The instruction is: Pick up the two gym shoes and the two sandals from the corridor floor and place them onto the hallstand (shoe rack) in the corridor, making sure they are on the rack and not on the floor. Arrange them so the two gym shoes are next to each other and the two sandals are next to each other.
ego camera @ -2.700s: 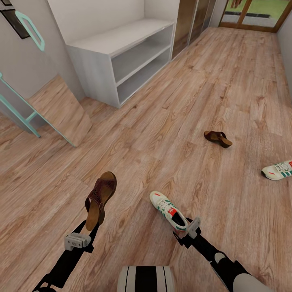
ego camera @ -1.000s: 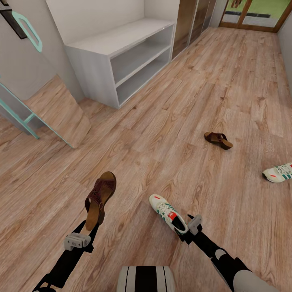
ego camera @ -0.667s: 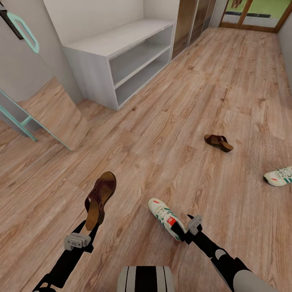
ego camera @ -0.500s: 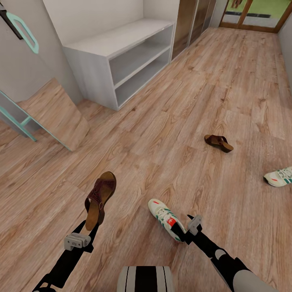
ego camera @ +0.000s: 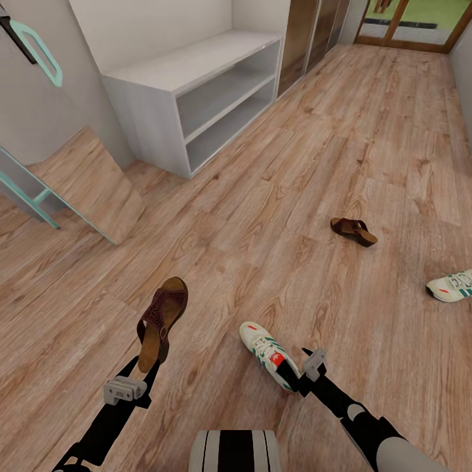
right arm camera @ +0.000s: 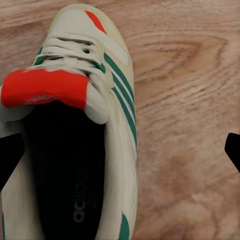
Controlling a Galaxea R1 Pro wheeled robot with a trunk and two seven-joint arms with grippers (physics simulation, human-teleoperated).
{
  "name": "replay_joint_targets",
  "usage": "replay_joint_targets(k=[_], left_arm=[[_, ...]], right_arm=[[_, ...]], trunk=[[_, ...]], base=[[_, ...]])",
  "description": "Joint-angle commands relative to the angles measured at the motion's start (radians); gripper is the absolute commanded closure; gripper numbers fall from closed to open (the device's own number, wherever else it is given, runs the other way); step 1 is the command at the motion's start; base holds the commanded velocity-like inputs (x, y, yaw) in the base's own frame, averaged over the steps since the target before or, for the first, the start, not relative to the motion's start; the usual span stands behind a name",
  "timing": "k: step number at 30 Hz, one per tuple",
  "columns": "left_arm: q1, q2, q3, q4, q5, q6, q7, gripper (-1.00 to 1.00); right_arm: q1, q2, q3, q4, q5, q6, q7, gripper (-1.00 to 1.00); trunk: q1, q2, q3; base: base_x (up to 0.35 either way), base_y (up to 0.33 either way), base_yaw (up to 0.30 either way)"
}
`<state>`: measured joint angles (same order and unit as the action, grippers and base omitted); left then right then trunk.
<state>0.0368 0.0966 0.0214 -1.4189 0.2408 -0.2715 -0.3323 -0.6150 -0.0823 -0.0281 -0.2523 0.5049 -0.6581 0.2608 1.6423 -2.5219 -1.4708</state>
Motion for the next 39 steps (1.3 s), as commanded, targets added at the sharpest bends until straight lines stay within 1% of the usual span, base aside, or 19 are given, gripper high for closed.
replay_joint_targets(k=[1,20,39], left_arm=[[0.000,0.000,0.000,0.000,0.000,0.000,-0.001,1.00],[0.000,0.000,0.000,0.000,0.000,0.000,-0.001,1.00],[0.000,0.000,0.000,0.000,0.000,0.000,-0.001,1.00]], right_arm=[[0.000,0.000,0.000,0.000,0.000,0.000,0.000,-1.00],[0.005,0.009,0.007,0.005,0.002,0.000,0.000,-1.00],[0.006,0.010,0.007,0.005,0.003,0.000,0.000,-1.00]], trunk=[[0.000,0.000,0.000],[0.000,0.000,0.000],[0.000,0.000,0.000]], base=[[0.002,-0.001,0.000],[0.000,0.000,0.000],[0.000,0.000,0.000]])
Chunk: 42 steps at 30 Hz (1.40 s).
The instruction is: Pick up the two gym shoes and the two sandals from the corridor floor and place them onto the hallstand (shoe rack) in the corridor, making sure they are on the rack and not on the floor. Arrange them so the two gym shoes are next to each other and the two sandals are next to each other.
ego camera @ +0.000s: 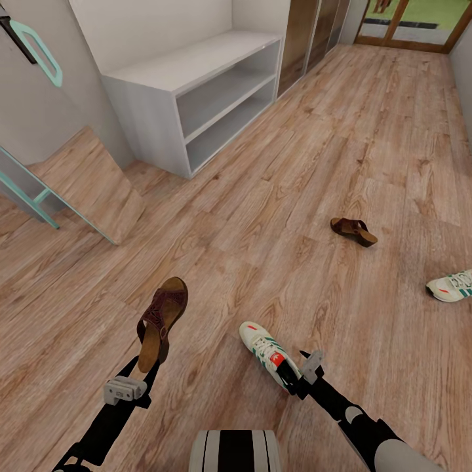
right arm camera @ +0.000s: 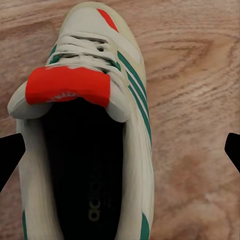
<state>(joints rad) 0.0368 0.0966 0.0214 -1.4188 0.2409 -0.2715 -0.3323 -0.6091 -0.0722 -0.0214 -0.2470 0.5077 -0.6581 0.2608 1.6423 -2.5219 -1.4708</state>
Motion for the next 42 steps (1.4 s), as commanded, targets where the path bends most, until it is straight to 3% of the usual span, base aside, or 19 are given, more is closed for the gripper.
replay_joint_targets(k=[1,42], left_arm=[[0.000,0.000,0.000,0.000,0.000,0.000,-0.001,1.00],[0.000,0.000,0.001,0.000,0.001,-0.001,-0.001,1.00]], right_arm=[[0.000,0.000,0.000,0.000,0.000,0.000,0.000,-1.00],[0.002,-0.001,-0.002,0.019,-0.004,0.001,-0.001,-1.00]], trunk=[[0.000,0.000,0.000],[0.000,0.000,0.000]], base=[[0.000,0.000,0.000],[0.000,0.000,0.000]])
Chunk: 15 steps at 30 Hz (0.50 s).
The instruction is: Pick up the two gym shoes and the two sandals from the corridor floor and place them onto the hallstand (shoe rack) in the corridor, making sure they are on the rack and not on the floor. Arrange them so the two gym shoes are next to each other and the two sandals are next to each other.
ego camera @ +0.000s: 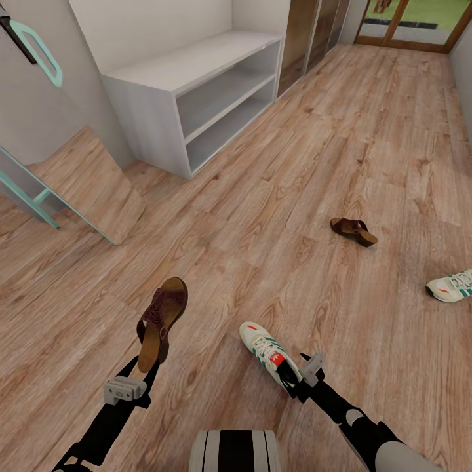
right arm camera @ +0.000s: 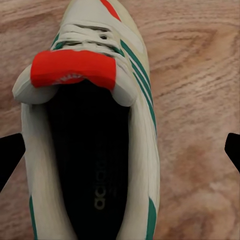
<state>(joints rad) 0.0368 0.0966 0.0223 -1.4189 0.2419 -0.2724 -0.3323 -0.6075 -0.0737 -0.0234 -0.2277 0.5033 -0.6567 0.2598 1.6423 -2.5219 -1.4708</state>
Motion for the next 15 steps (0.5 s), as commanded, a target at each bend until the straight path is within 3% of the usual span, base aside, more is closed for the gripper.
replay_joint_targets(k=[1,15], left_arm=[[0.000,0.000,0.000,0.000,0.000,0.000,-0.001,1.00],[0.000,0.000,0.001,0.000,0.000,-0.001,-0.001,1.00]], right_arm=[[0.000,0.000,0.000,0.000,0.000,0.000,0.000,-1.00],[0.001,0.000,0.000,0.007,0.000,0.000,0.000,-1.00]], trunk=[[0.000,0.000,0.000],[0.000,0.000,0.000]], base=[[0.000,0.000,0.000],[0.000,0.000,0.000]])
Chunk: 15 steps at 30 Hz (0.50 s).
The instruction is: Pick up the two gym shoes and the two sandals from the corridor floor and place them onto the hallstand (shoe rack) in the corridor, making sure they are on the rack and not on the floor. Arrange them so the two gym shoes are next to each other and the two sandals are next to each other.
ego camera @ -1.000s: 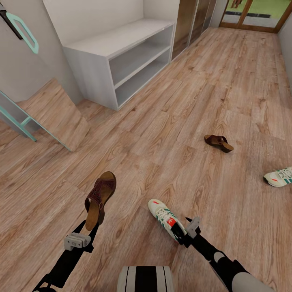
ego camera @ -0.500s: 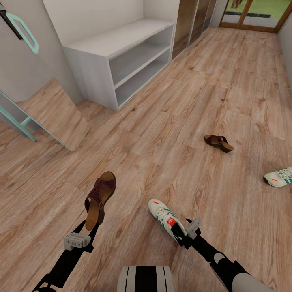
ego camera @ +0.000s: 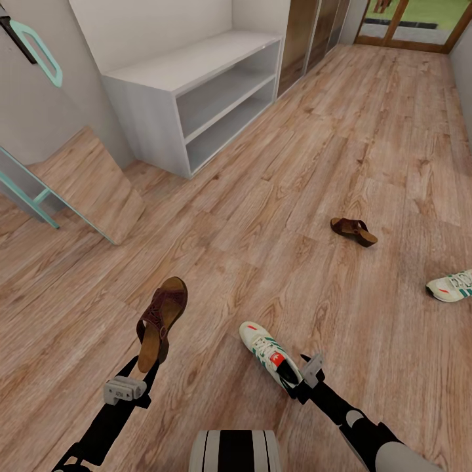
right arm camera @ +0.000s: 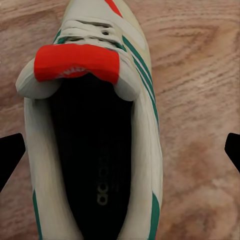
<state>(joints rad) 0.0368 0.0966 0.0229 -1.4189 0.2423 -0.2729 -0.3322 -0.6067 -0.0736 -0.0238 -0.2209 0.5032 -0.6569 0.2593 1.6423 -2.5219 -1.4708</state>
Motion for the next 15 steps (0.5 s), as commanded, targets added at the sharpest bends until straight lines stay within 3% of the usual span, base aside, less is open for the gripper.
replay_joint_targets(k=[1,15], left_arm=[[0.000,0.000,0.000,0.000,0.000,0.000,-0.001,1.00],[0.000,0.000,0.000,0.000,0.000,0.000,-0.001,1.00]], right_arm=[[0.000,0.000,0.000,0.002,0.000,0.000,0.000,-1.00],[0.001,0.001,0.002,0.008,0.000,0.000,0.000,-1.00]], trunk=[[0.000,0.000,0.000],[0.000,0.000,0.000]], base=[[0.000,0.000,0.000],[0.000,0.000,0.000]])
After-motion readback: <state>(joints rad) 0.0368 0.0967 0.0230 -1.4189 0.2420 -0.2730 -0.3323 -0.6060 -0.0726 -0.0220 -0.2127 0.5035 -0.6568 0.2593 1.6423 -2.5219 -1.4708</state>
